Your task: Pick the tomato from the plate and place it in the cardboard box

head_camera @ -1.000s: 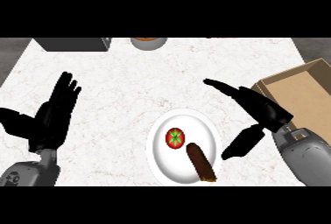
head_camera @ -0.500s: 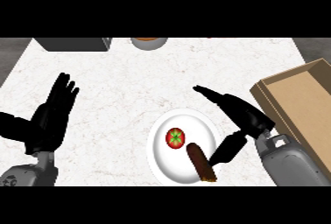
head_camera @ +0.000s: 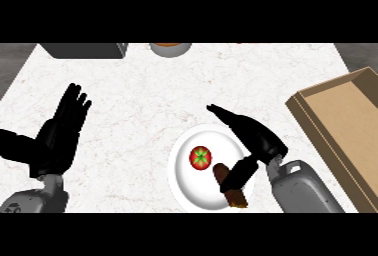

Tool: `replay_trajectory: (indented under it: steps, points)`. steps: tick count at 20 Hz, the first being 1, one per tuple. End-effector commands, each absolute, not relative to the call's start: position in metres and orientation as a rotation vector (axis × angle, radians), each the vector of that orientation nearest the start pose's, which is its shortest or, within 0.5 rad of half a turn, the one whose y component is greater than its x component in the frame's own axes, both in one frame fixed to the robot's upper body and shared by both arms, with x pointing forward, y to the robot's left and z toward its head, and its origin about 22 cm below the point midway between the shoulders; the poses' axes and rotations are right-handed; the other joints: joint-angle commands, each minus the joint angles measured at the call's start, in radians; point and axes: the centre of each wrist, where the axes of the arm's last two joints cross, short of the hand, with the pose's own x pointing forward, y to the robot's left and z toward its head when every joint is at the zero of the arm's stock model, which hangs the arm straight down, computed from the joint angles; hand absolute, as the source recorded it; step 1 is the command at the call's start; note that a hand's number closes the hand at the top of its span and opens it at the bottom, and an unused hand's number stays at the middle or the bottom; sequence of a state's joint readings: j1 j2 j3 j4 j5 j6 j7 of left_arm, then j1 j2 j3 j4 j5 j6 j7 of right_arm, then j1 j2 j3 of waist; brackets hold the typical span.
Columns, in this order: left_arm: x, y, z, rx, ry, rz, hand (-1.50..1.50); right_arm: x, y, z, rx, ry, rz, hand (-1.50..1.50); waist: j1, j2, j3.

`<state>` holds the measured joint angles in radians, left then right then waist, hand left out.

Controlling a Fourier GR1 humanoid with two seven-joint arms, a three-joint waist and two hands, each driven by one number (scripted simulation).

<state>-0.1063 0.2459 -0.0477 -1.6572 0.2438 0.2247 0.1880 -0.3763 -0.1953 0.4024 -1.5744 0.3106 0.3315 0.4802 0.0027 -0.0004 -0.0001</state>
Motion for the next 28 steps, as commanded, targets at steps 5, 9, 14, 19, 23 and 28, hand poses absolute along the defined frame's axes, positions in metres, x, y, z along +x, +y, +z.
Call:
replay_trajectory:
  steps: [5, 9, 14, 19, 23, 28]
  points:
    - [0.266, 0.255, 0.063, 0.071, -1.542, 0.105, 0.00, 0.311, -0.121, 0.069, -0.126, -1.267, 1.088, -1.50, 0.002, 0.001, 0.000]
    - [0.263, 0.250, 0.053, 0.046, -1.542, 0.098, 0.00, 0.297, -0.120, 0.059, -0.131, -1.277, 1.091, -1.50, 0.000, 0.000, 0.000]
    - [0.275, 0.230, 0.048, 0.064, -1.526, 0.097, 0.00, 0.296, -0.103, 0.046, -0.167, -1.256, 1.097, -1.50, -0.002, 0.001, 0.000]
    - [0.261, 0.262, 0.061, 0.095, -1.543, 0.115, 0.00, 0.306, -0.101, 0.048, -0.187, -1.241, 1.109, -1.50, 0.002, 0.000, 0.000]
    - [0.254, 0.260, 0.048, 0.059, -1.546, 0.110, 0.00, 0.292, -0.111, 0.034, -0.204, -1.232, 1.102, -1.50, -0.001, 0.000, 0.000]
    - [0.269, 0.270, 0.059, 0.079, -1.556, 0.106, 0.00, 0.311, -0.111, 0.020, -0.155, -1.238, 1.121, -1.50, 0.000, 0.001, 0.000]
